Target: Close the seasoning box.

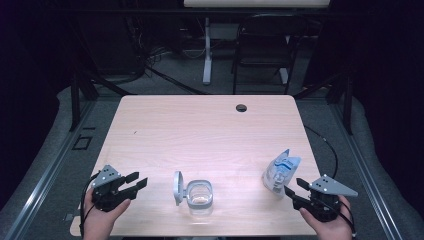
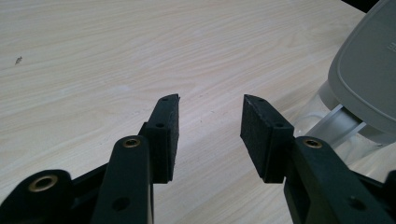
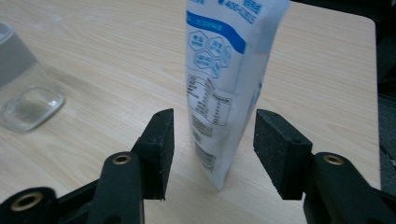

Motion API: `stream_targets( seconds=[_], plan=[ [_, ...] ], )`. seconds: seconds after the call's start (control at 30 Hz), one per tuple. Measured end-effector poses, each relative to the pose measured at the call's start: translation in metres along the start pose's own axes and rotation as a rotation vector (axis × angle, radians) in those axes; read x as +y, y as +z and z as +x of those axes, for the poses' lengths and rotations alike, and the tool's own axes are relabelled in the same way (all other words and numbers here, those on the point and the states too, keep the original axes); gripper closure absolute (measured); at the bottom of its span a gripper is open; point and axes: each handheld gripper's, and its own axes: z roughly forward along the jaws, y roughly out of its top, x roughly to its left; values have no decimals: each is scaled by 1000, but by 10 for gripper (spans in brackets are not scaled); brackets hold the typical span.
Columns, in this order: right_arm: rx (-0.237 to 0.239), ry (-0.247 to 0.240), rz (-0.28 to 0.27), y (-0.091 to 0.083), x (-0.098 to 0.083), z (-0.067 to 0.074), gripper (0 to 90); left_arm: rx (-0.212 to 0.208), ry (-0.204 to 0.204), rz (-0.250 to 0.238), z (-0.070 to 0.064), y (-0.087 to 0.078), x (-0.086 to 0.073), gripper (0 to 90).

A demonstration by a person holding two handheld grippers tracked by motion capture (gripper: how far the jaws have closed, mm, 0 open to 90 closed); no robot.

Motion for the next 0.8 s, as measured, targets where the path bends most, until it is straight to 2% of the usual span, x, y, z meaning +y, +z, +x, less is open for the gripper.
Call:
stream_targets(
  seconds=[0.27, 0.43, 0.53, 0.8],
  plan=[
    [-18, 30, 22, 6, -1, -10, 421, 10, 0, -2, 1, 1, -1, 557],
    [8, 48, 33, 15, -1, -14, 388, 12, 3, 5, 2, 1, -1, 555],
    [18, 48, 39, 22, -1, -14, 377, 13, 0, 1, 2, 1, -1, 554],
    [6, 38, 45, 37, -3, -15, 366, 15, -1, 0, 3, 1, -1, 553]
  ],
)
